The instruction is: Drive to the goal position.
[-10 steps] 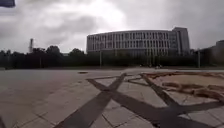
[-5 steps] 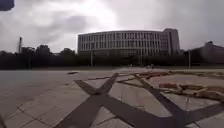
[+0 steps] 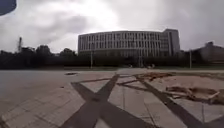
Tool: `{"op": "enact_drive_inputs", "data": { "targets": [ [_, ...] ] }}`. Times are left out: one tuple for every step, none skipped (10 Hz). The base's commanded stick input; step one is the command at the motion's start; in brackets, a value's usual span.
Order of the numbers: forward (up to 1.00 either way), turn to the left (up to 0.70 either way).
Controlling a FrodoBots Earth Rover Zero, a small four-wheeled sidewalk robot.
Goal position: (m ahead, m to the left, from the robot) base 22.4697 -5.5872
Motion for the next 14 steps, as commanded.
{"op": "enact_drive_inputs", "data": {
  "targets": [
    [0.7,0.0],
    [0.7,0.0],
    [0.7,0.0],
    [0.7,-0.03],
    [0.7,-0.24],
    [0.7,-0.34],
    [0.7,-0.31],
    [0.7,-0.04],
    [0.7,0.0],
    [0.7,0.0],
    [0.7,0.0],
    [0.7,0.0],
    [0.7,0.0],
    [0.7,0.0]
  ]
}}
